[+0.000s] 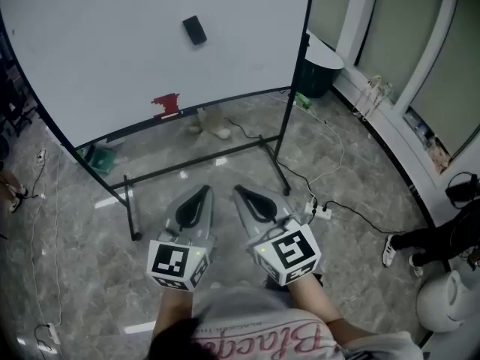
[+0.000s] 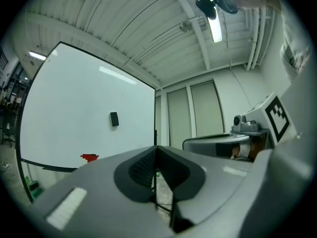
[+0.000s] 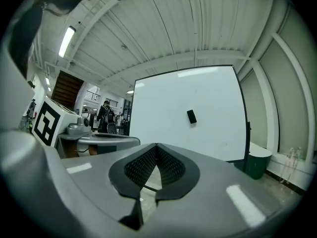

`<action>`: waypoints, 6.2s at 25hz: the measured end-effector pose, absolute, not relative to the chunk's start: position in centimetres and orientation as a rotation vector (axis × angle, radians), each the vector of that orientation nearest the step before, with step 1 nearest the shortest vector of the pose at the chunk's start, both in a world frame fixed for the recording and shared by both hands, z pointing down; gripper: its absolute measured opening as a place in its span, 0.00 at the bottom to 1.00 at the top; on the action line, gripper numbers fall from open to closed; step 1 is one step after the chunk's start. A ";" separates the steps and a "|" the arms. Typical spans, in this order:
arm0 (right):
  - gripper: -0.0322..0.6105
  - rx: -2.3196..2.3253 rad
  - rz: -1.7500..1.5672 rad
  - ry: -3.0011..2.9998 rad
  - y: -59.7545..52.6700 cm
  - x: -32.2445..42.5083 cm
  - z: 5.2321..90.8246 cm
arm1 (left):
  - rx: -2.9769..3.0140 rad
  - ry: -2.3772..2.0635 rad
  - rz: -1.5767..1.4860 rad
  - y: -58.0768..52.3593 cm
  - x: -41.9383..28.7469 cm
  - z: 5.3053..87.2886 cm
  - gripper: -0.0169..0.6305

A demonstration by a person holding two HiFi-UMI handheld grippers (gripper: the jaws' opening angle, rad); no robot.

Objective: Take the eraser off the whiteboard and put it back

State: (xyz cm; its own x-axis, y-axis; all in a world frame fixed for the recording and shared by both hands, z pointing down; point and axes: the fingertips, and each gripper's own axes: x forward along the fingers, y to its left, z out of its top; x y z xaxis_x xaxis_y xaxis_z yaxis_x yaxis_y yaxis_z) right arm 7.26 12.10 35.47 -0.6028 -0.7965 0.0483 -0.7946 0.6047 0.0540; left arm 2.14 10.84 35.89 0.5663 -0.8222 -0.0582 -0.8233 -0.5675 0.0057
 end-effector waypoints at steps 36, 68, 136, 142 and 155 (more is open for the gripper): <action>0.05 1.284 -0.078 -2.811 -6.9 3.4 34.7 | -2.705 1.568 0.118 -8.5 -2.6 34.8 0.03; 0.48 1.658 -0.502 -2.471 -37.9 -0.2 23.2 | -2.734 1.517 0.117 -27.3 -8.3 33.5 0.03; 0.41 1.534 -0.165 -2.575 -25.8 0.9 32.6 | -2.758 1.526 0.258 -25.8 -8.0 33.3 0.03; 0.41 1.546 -0.222 -2.598 -27.9 1.2 30.5 | -2.732 1.570 0.235 -26.1 -8.6 34.0 0.03; 0.41 1.573 -0.477 -2.589 -35.0 -1.3 25.3 | -2.678 1.673 0.239 -28.5 -10.3 34.3 0.03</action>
